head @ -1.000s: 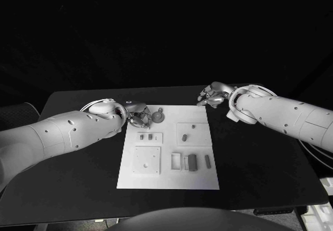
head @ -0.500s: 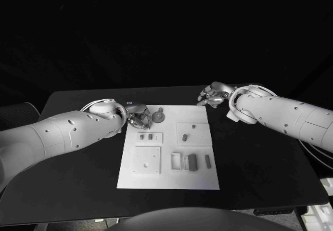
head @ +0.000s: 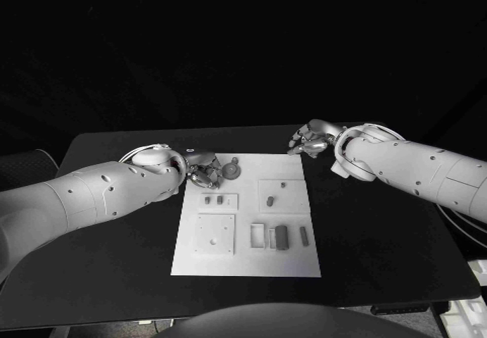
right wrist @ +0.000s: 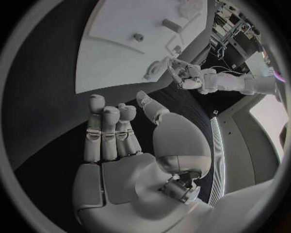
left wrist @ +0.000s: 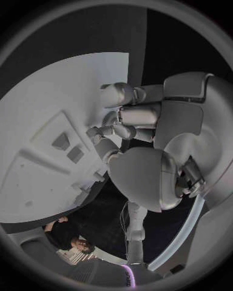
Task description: Assemble the parts on the task board
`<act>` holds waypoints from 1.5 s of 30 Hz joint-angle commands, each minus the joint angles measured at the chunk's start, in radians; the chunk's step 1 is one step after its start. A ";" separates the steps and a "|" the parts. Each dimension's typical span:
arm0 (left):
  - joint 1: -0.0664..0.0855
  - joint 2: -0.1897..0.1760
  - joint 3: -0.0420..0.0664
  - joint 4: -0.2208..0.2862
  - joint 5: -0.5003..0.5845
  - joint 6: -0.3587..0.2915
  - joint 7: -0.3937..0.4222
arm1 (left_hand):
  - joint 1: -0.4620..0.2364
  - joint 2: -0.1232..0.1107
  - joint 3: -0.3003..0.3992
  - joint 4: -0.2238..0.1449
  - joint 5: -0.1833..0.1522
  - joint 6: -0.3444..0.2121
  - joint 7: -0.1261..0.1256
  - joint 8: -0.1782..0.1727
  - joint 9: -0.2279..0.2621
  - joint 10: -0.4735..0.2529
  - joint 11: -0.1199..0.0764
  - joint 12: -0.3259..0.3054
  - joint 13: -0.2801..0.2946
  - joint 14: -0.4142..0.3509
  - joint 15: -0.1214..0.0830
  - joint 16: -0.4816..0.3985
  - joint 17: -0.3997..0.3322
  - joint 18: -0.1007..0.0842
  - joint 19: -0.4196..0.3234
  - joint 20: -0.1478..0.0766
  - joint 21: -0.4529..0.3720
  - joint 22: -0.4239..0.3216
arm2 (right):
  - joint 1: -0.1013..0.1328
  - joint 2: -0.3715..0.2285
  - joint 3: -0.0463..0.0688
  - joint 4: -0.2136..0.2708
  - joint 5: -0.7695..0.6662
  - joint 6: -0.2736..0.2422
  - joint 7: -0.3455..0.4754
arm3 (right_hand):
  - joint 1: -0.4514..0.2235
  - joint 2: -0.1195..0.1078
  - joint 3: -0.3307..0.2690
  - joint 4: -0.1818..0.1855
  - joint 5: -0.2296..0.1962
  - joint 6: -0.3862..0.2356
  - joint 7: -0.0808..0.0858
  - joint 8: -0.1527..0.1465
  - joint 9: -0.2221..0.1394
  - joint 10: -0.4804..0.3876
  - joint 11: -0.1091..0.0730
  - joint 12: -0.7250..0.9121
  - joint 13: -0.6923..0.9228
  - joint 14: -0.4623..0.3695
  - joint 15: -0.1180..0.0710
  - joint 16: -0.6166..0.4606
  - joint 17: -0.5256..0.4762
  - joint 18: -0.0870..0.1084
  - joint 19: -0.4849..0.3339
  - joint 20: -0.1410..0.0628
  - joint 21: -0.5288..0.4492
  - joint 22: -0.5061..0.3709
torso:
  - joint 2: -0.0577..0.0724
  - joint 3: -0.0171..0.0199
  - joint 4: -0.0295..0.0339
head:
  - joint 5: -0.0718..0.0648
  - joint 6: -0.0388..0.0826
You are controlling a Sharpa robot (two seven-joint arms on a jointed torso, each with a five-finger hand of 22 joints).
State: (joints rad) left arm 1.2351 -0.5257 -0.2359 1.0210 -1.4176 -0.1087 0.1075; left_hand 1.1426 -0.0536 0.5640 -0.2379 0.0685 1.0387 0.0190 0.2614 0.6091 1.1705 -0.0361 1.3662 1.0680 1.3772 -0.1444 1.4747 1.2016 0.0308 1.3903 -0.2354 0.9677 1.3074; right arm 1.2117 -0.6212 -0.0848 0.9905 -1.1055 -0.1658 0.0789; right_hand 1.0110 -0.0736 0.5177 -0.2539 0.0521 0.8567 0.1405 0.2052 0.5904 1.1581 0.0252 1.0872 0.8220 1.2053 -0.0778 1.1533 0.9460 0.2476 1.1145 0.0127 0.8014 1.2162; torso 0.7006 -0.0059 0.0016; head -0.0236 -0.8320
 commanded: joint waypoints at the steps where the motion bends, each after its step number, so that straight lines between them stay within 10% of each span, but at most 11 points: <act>1: -0.002 0.002 0.000 0.001 0.002 0.019 0.004 | -0.004 0.005 0.003 -0.003 0.004 0.061 0.051 0.003 0.006 0.001 -0.006 0.003 0.001 0.004 -0.004 0.000 0.001 0.136 -0.005 0.000 0.006 0.017 | 0.000 0.001 0.000 0.000 -0.002 0.012 0.007 | -0.011 -0.002 -0.004 -0.002 0.001 -0.007 0.003 -0.004 0.001 -0.002 0.003 -0.002 0.001 0.005 -0.001 -0.005 0.001 0.014 -0.003 -0.004 0.005 0.002 | 0.000 0.0004 0.0003 | 0.000 -0.001; 45: -0.006 -0.002 0.000 0.000 -0.011 0.032 -0.001 | -0.008 0.009 0.010 -0.010 0.009 0.065 0.050 0.003 0.007 0.001 -0.007 0.005 0.004 0.005 -0.005 0.000 0.003 0.135 -0.006 -0.001 0.008 0.017 | 0.000 0.001 0.000 -0.001 -0.002 0.013 0.008 | -0.011 -0.001 -0.004 -0.001 0.001 -0.006 0.003 -0.005 0.002 -0.001 0.003 -0.003 0.004 0.006 -0.001 -0.008 0.007 0.014 -0.003 -0.004 0.005 0.004 | 0.000 0.0000 0.0005 | 0.001 -0.003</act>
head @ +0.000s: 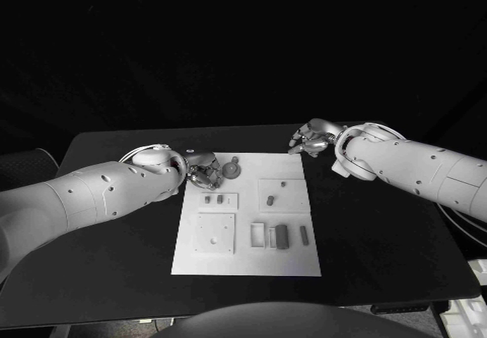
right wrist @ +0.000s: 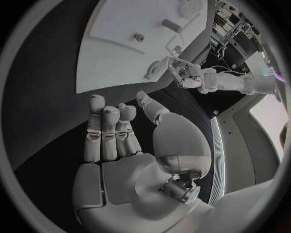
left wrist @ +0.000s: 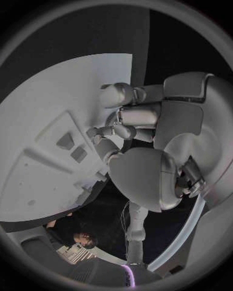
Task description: Assemble the parts on the task board
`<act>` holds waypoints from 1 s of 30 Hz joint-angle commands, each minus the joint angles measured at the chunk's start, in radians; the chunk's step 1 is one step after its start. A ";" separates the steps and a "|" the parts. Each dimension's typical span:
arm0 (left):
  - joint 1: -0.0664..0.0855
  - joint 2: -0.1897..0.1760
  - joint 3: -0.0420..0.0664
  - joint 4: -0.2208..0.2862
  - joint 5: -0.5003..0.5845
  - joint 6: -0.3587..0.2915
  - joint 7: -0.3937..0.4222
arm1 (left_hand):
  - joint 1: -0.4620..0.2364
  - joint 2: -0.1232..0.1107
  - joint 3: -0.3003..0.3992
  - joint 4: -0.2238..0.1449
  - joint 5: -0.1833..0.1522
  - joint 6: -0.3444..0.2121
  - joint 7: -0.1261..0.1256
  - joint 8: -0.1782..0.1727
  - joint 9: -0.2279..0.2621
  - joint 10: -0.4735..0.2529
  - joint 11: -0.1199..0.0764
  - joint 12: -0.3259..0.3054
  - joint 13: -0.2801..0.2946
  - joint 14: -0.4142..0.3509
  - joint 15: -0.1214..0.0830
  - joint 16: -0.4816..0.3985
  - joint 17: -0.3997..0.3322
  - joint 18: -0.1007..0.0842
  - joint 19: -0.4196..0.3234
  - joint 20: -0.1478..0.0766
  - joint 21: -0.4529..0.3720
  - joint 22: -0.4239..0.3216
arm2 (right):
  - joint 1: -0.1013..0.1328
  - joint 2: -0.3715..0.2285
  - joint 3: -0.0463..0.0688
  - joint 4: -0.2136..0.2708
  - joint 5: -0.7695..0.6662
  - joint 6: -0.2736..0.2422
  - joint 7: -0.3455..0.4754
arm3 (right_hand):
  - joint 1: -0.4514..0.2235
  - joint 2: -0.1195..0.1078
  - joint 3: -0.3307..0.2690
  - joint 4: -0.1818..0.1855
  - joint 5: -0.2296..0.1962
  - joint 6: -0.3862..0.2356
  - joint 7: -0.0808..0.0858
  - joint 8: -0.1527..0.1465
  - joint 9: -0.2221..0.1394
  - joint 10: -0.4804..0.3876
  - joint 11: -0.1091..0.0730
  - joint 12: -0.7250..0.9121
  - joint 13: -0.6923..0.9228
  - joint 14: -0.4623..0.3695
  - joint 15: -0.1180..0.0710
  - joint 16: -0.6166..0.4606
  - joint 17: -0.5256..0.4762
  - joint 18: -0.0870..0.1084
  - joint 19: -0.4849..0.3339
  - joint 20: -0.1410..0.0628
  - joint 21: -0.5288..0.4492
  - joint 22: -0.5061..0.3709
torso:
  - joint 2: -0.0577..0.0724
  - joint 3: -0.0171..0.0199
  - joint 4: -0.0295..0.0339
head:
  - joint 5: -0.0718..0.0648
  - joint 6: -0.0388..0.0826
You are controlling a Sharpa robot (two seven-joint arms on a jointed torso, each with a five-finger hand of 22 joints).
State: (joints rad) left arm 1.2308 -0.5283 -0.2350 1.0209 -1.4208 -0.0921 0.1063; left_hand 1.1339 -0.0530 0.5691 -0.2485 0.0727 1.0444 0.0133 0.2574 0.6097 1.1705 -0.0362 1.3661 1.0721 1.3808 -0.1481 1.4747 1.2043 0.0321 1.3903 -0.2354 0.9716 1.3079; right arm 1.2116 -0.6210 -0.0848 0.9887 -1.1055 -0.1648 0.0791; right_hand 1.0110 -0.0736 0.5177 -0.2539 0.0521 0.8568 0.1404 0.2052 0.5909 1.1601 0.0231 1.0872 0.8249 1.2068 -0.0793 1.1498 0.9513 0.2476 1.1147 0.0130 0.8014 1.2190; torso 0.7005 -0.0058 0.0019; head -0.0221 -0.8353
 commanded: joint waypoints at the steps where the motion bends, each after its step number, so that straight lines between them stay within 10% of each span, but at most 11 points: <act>1: -0.001 0.001 -0.001 0.000 -0.008 0.016 0.000 | 0.001 0.008 0.005 0.001 0.005 0.060 0.055 0.007 0.007 0.002 -0.007 0.005 0.001 0.001 -0.001 0.000 -0.001 0.134 -0.006 -0.001 0.004 0.016 | 0.000 0.001 0.000 0.001 -0.002 0.012 0.008 | -0.011 -0.001 -0.004 -0.001 0.001 -0.006 0.003 -0.005 0.001 -0.003 0.005 -0.003 0.001 0.005 0.000 -0.005 0.002 0.014 -0.003 -0.004 0.005 0.001 | 0.000 0.0001 0.0002 | 0.000 0.001; 30: -0.018 0.022 -0.001 -0.036 -0.017 0.040 -0.001 | -0.003 0.008 0.008 -0.001 0.006 0.059 0.056 0.005 0.006 0.000 -0.007 0.005 0.000 0.001 -0.001 -0.001 -0.001 0.133 -0.006 -0.001 0.005 0.016 | 0.000 0.002 0.000 0.000 -0.002 0.013 0.008 | -0.012 -0.001 -0.004 -0.001 0.001 -0.006 0.003 -0.006 0.002 -0.003 0.005 -0.004 0.003 0.005 0.000 -0.007 0.005 0.014 -0.004 -0.004 0.005 0.002 | 0.000 -0.0003 0.0001 | -0.007 -0.004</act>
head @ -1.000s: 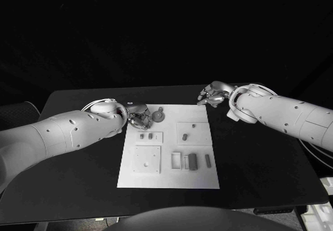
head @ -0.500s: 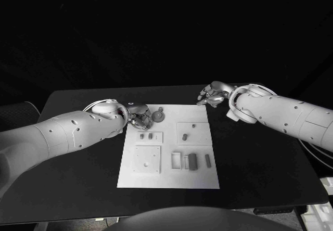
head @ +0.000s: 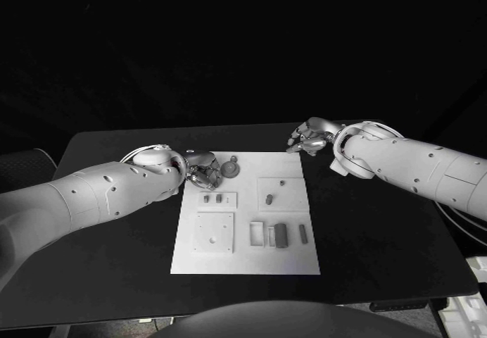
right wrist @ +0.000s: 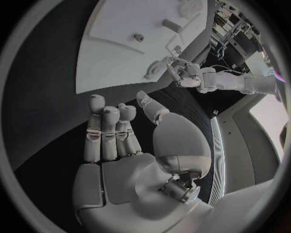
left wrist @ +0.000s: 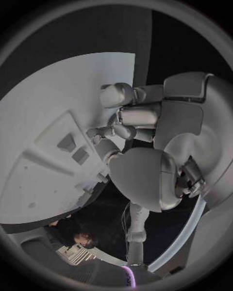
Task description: Assemble the parts on the task board
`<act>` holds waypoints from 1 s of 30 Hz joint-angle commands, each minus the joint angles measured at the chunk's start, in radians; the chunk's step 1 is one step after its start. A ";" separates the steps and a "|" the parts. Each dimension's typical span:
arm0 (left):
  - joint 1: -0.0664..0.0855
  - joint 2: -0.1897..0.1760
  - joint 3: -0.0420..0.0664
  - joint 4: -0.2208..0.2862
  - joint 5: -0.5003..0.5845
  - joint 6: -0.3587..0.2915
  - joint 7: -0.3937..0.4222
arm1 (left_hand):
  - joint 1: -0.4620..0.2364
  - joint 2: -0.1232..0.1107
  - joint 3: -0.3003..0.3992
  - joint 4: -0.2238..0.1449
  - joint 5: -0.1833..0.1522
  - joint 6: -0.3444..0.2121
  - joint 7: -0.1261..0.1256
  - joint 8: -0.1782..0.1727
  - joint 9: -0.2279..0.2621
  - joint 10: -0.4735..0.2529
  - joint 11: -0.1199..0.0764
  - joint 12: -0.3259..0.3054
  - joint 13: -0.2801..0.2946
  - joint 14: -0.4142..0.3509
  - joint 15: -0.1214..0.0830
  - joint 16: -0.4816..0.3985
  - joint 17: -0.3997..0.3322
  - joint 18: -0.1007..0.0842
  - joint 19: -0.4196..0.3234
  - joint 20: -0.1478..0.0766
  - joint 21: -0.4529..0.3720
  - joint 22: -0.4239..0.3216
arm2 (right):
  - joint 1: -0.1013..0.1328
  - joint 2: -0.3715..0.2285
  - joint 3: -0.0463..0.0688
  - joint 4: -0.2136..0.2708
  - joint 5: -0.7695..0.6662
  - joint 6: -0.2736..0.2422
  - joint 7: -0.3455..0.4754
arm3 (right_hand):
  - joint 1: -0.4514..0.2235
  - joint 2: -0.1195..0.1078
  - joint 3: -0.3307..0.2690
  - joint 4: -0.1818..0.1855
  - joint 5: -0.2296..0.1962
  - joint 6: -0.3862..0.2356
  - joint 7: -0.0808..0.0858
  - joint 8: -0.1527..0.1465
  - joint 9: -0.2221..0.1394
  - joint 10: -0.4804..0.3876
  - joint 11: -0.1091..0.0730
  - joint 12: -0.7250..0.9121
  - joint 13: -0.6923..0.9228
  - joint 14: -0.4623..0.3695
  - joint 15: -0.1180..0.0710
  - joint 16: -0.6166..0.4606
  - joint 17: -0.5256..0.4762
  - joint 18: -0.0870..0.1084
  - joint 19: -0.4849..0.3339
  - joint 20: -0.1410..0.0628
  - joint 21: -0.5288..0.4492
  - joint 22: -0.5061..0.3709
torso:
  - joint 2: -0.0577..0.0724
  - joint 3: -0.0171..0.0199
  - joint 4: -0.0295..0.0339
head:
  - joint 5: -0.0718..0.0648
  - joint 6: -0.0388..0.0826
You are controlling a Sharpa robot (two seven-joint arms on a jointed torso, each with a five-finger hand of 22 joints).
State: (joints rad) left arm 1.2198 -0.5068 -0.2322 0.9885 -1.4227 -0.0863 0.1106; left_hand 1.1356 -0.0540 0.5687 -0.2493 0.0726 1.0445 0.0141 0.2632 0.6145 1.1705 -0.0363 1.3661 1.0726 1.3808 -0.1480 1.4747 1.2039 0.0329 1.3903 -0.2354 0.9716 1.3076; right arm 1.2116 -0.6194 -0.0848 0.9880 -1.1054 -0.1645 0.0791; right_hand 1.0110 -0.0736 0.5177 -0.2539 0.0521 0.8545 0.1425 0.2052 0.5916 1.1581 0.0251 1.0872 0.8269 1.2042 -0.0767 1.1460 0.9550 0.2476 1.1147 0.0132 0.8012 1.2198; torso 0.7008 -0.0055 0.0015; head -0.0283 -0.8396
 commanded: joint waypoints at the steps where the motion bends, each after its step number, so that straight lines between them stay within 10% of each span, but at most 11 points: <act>1: -0.007 0.001 -0.004 -0.005 -0.015 0.033 -0.004 | -0.004 0.009 0.008 0.000 0.006 0.058 0.055 -0.001 0.002 0.000 -0.007 0.005 0.000 0.001 -0.001 -0.001 0.000 0.132 -0.006 -0.001 0.005 0.016 | 0.000 0.000 0.000 0.001 -0.002 0.012 0.008 | -0.012 -0.001 -0.004 -0.001 0.001 -0.004 0.001 -0.006 0.001 -0.001 0.003 -0.004 0.001 0.008 -0.002 -0.003 0.001 0.014 -0.004 -0.004 0.005 0.001 | 0.000 -0.0006 0.0003 | 0.000 0.001; 30: -0.007 -0.004 -0.004 -0.015 0.017 0.025 -0.007 | -0.004 -0.074 -0.007 0.018 -0.016 -0.040 0.081 -0.054 -0.010 -0.015 0.018 -0.017 -0.037 -0.006 0.021 -0.013 -0.017 0.141 -0.002 0.008 0.001 0.009 | 0.000 -0.001 0.000 0.001 -0.002 0.011 0.008 | -0.012 -0.002 -0.004 -0.001 0.001 -0.004 0.001 -0.006 0.001 -0.001 0.003 -0.005 0.002 0.008 -0.002 -0.005 0.003 0.014 -0.004 -0.004 0.005 0.002 | 0.000 -0.0004 0.0001 | 0.001 0.001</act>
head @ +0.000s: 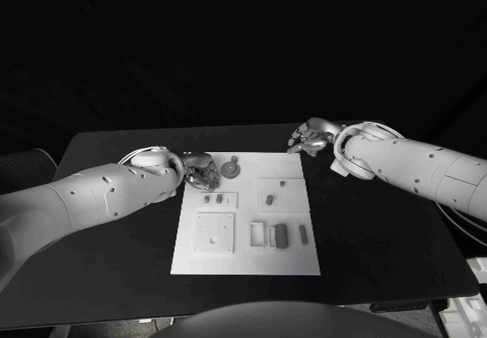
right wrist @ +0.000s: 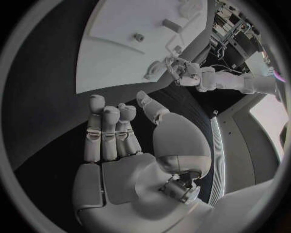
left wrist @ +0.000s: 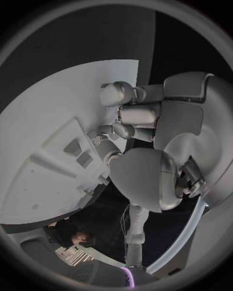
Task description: Assemble the parts on the task board
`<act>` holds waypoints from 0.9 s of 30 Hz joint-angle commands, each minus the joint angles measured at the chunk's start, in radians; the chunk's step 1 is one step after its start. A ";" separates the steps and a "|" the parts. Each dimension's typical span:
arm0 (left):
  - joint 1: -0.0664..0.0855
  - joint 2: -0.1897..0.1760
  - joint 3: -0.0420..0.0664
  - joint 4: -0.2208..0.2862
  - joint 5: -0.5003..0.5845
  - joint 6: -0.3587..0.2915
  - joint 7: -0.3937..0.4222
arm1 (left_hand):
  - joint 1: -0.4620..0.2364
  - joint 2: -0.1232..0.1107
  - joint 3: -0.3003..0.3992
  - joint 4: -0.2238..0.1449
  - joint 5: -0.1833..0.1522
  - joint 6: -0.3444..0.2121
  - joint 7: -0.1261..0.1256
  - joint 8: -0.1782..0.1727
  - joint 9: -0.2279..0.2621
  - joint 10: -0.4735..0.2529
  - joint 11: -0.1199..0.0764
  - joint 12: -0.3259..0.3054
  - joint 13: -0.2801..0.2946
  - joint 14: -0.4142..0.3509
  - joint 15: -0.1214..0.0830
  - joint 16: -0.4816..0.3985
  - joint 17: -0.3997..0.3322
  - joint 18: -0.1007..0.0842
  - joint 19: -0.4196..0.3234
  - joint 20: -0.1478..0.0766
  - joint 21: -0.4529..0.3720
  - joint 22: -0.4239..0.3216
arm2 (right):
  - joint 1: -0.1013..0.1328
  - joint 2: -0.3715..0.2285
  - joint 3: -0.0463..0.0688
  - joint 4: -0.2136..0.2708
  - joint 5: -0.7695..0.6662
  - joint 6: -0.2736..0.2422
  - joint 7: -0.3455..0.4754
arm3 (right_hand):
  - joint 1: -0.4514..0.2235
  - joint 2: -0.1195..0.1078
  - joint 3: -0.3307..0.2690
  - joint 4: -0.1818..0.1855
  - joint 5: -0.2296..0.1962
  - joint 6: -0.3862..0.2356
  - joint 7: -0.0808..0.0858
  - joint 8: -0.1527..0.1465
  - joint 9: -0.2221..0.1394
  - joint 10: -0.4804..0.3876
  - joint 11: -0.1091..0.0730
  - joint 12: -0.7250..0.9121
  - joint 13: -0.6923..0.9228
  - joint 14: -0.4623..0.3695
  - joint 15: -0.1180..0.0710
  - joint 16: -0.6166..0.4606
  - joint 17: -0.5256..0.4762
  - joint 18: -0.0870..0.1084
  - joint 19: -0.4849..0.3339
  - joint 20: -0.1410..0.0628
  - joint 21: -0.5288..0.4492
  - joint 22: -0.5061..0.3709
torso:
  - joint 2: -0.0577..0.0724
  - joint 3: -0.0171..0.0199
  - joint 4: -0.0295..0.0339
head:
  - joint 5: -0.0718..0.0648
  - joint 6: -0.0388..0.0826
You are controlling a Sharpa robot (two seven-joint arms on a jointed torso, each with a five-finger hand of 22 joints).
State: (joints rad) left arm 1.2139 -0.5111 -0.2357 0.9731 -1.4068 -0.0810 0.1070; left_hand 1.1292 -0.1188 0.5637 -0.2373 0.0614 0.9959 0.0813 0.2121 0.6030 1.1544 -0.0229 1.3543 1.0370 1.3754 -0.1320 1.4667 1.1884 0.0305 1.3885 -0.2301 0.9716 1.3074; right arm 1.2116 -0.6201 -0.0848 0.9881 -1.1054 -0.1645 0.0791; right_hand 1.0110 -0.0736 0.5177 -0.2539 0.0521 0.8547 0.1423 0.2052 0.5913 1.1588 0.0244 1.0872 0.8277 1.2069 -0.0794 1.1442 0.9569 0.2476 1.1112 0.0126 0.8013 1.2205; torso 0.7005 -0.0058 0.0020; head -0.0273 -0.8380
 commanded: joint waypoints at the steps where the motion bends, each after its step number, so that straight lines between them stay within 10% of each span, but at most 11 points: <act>1: -0.001 0.000 0.000 -0.001 0.001 0.018 -0.004 | 0.002 -0.010 -0.002 0.006 -0.005 0.009 0.014 -0.003 0.001 0.001 0.005 -0.005 -0.001 0.000 0.005 -0.005 -0.001 0.143 -0.001 0.003 0.001 0.010 | 0.000 0.000 0.000 0.001 -0.002 0.011 0.008 | -0.012 -0.002 -0.004 -0.001 0.001 -0.004 0.002 -0.006 0.002 -0.002 0.004 -0.005 0.001 0.005 0.000 -0.003 0.001 0.014 0.000 -0.004 0.005 0.001 | 0.000 -0.0001 -0.0004 | 0.000 0.000; 24: 0.006 -0.069 0.003 -0.001 0.072 -0.055 -0.005 | 0.015 -0.025 0.000 0.008 -0.005 -0.003 0.019 -0.008 0.002 -0.025 0.010 -0.022 -0.033 -0.006 0.010 -0.010 -0.013 0.151 -0.001 0.008 -0.002 0.008 | 0.000 -0.017 0.000 0.018 -0.004 -0.018 0.013 | -0.002 -0.002 0.000 -0.009 0.001 -0.005 0.001 -0.007 0.002 -0.001 0.004 -0.007 0.004 0.006 0.000 -0.007 0.007 0.014 -0.001 -0.005 0.004 0.003 | -0.001 0.0003 0.0007 | -0.002 0.016; 27: 0.013 -0.094 0.008 0.014 0.151 -0.059 -0.004 | 0.017 -0.032 0.006 0.017 -0.005 -0.003 0.023 -0.006 0.006 -0.062 0.013 -0.049 -0.053 -0.067 0.014 -0.058 -0.107 0.153 -0.024 0.015 -0.020 0.002 | 0.000 -0.024 0.000 0.034 -0.007 -0.023 0.015 | 0.003 -0.003 0.001 -0.014 0.001 -0.004 0.001 -0.007 0.003 -0.001 0.004 -0.008 0.005 0.007 0.000 -0.008 0.009 0.014 -0.001 -0.005 0.004 0.004 | 0.000 0.0004 0.0003 | -0.005 0.024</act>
State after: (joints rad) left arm 1.2231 -0.6022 -0.2284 0.9803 -1.3512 -0.1123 0.1019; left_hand 1.1469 -0.1424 0.5721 -0.2237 0.0614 0.9831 0.1058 0.2080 0.6083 1.0959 -0.0086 1.3056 0.9846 1.3151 -0.1155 1.4094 1.0846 0.0194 1.3698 -0.2117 0.9519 1.3070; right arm 1.2117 -0.6434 -0.0848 1.0152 -1.1058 -0.1756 0.0803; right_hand 1.0110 -0.0736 0.5186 -0.2614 0.0521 0.8548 0.1422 0.2016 0.5933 1.1603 0.0228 1.0834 0.8322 1.2062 -0.0787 1.1399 0.9658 0.2476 1.1111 0.0128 0.8013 1.2239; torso 0.6999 -0.0056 0.0026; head -0.0302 -0.8192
